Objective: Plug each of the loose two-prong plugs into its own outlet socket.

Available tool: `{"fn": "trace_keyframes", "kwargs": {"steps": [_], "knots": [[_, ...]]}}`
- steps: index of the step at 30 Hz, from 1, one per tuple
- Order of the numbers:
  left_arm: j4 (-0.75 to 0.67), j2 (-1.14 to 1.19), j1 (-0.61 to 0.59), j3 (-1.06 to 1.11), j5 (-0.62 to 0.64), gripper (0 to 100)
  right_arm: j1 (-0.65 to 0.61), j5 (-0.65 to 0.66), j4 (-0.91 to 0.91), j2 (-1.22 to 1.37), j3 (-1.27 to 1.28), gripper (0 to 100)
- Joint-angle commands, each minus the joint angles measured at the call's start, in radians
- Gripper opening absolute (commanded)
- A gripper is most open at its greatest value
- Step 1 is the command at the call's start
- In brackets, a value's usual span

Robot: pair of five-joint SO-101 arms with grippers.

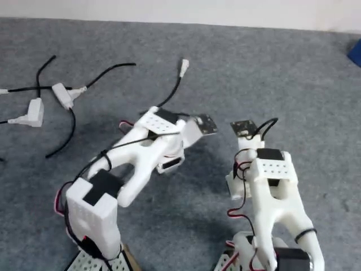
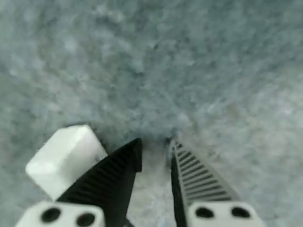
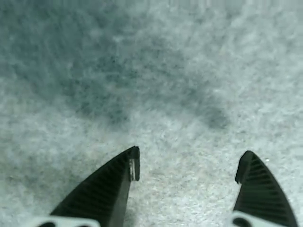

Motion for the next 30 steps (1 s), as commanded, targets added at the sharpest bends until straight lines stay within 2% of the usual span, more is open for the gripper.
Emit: {"fn": "trace_keyframes", "kwargs": {"steps": [1, 4, 9, 12, 17, 22, 25, 30], "knots": [[0.064, 0.001, 0.070, -0.036, 0.006, 13, 0.042, 0.014, -0.005, -0.033, -0.002, 32.1], [0.132, -0.038, 0.056, -0.113, 0.038, 13, 0.045, 0.014, -0.007, -0.033, -0.002, 32.1], [0.334, -0.196, 0.044, -0.298, 0.040, 13, 0.045, 0.012, -0.007, -0.033, -0.002, 32.1], [0.422, -0.257, -0.041, -0.417, -0.018, 13, 0.045, 0.014, -0.007, -0.033, -0.002, 32.1], [0.423, -0.189, -0.288, -0.473, -0.089, 15, 0.048, 0.014, -0.005, -0.033, -0.001, 32.1], [0.334, -0.058, -0.435, -0.478, -0.149, 15, 0.044, 0.014, -0.005, -0.033, -0.001, 32.1], [0.262, 0.027, -0.464, -0.476, -0.149, 15, 0.045, 0.014, -0.005, -0.033, -0.001, 32.1], [0.192, 0.148, -0.447, -0.478, -0.146, 15, 0.045, 0.014, -0.004, -0.033, -0.001, 32.1]]}}
